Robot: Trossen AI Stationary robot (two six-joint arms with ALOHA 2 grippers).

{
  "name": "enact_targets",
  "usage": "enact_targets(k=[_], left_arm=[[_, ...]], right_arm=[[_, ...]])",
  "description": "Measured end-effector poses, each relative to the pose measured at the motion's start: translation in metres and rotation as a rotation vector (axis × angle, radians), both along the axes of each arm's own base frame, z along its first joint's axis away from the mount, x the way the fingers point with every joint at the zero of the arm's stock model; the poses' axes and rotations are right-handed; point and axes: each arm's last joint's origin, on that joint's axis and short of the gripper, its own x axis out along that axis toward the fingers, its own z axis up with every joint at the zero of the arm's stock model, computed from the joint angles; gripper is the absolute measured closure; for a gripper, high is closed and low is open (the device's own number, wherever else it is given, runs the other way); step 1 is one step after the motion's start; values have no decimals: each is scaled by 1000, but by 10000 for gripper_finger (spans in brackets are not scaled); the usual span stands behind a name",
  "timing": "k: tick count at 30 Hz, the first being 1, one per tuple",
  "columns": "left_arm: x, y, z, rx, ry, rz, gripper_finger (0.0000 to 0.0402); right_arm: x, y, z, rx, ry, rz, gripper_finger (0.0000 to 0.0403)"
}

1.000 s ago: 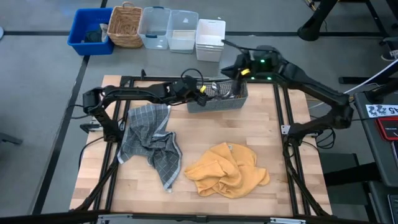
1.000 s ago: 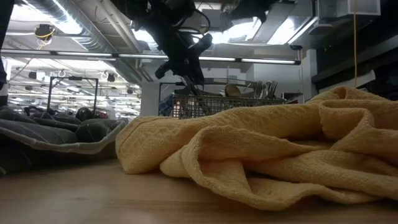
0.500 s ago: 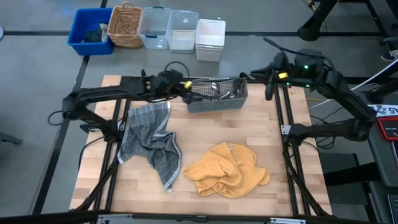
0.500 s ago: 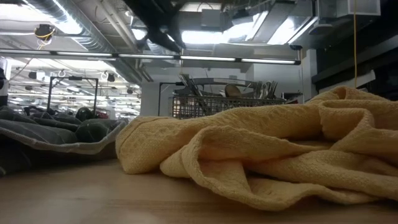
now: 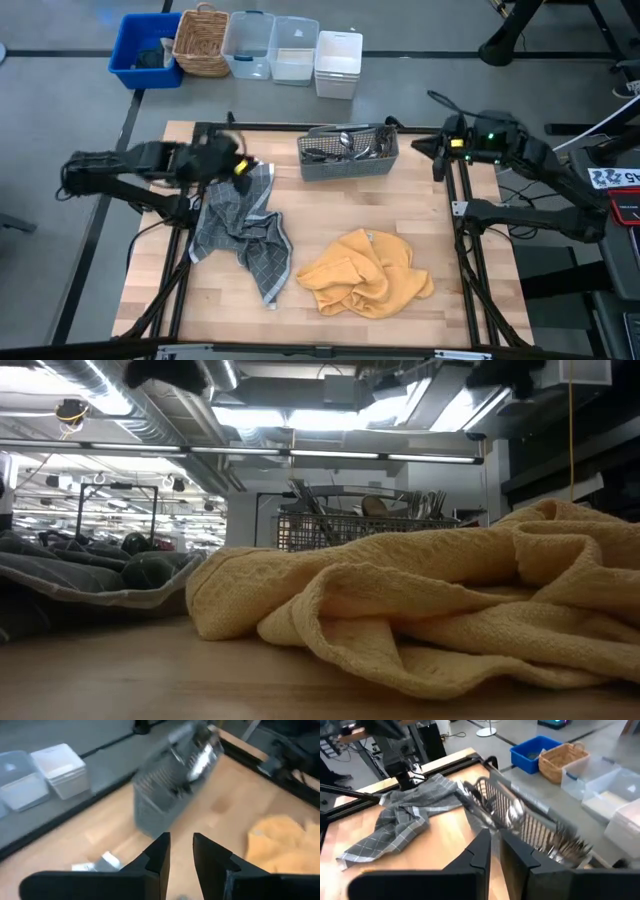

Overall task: Sort silverware
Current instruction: Return to Home Position

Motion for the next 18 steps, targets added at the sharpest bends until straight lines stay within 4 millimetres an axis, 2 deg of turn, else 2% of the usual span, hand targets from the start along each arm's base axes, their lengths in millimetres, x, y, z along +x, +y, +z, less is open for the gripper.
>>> enact_targets(k=[6,13,18], left_arm=[[-23,-27,-49,-57,-65,-102,341],[-16,-42,-105,-6,-271,-226,354],[-15,-45,-129,56,-377,-276,362]], right_arm=[[0,1,-47,81,-104,-1,361],[5,1,-84,87,-349,55,361],[7,0,-104,88,-354,61,361]])
